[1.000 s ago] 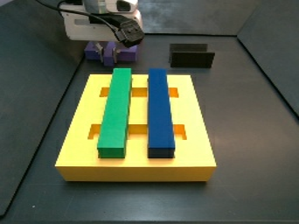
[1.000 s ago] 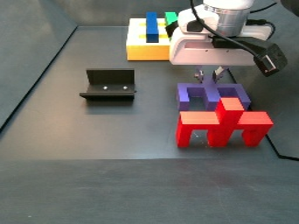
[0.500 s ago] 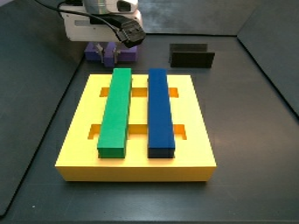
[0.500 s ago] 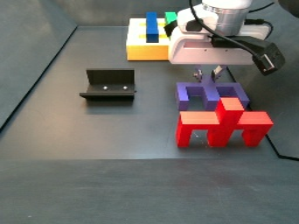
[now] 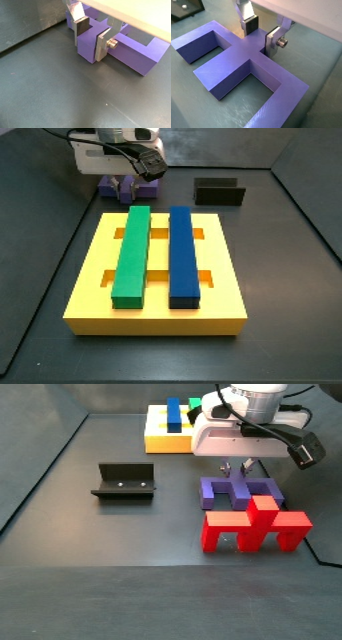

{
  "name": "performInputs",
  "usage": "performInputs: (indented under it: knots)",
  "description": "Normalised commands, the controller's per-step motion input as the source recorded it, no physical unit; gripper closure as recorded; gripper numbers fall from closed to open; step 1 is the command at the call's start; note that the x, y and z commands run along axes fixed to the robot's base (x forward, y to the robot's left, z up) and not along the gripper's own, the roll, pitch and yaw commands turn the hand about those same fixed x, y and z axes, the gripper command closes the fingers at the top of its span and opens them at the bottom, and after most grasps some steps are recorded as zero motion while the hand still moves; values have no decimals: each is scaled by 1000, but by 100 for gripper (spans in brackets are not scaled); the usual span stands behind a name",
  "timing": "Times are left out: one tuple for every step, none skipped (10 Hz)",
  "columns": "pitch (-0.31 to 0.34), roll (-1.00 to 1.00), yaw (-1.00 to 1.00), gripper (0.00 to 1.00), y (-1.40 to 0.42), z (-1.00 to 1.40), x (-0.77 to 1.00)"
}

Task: Pick up the purple object. Move up. Place the purple object on the fixture. Regrasp the purple object. Move to above the board. Insert the purple object.
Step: Move up, then place the purple object on the fixture.

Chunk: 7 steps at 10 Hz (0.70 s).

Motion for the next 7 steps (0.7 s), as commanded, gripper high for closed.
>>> performInputs:
  knots:
    - [-1, 3, 13, 100, 19, 839, -13]
    - [14, 0, 10, 100, 12, 668, -61]
    - [-20, 0, 3, 100, 8, 275, -27]
    - [0, 0, 0, 100, -9, 0, 37]
    - [9, -200, -69, 100, 0, 0, 289]
    - [171, -451, -71, 100, 54, 97, 566]
    - [229, -677, -49, 100, 129, 206, 717]
